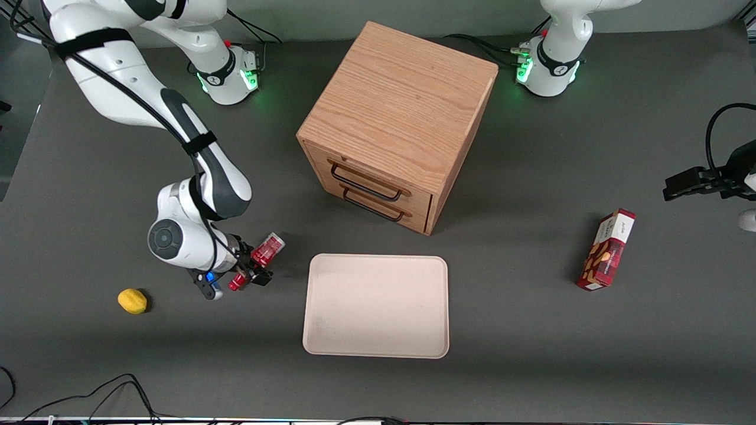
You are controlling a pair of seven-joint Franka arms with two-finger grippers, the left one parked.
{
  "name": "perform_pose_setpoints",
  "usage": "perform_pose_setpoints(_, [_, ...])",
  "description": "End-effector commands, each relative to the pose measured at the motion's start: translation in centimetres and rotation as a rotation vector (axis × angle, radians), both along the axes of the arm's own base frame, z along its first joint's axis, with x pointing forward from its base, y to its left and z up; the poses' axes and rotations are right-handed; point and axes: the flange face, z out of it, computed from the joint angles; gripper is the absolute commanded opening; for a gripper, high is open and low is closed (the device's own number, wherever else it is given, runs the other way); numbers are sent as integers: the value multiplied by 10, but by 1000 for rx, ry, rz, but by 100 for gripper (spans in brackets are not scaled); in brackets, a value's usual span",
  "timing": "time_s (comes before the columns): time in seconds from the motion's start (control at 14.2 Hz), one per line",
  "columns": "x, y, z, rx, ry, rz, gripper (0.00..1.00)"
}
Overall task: Place coke bottle on tray
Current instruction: 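Lower the open right gripper around the bottle's body, then close the right gripper on the bottle and lift it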
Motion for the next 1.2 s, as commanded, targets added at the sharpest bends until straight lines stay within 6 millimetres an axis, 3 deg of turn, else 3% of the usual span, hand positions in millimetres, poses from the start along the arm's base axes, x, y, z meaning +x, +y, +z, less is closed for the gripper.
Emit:
perform_pose_setpoints(0.0, [-12,4,-7,-28,-14,3,100])
perform_pose_setpoints(0.7, [-29,5,-27,-25,-23,4,100])
perform_pose_setpoints(0.77, [-31,5,-28,-25,-26,13,83])
perform_pose_setpoints(0.84, [-33,4,-30,-29,-29,27,31])
perform_pose_setpoints(0.91, [-33,5,-30,-30,-33,30,0])
perform_pose_setpoints(1.12, [-31,6,-24,-31,-40,39,0])
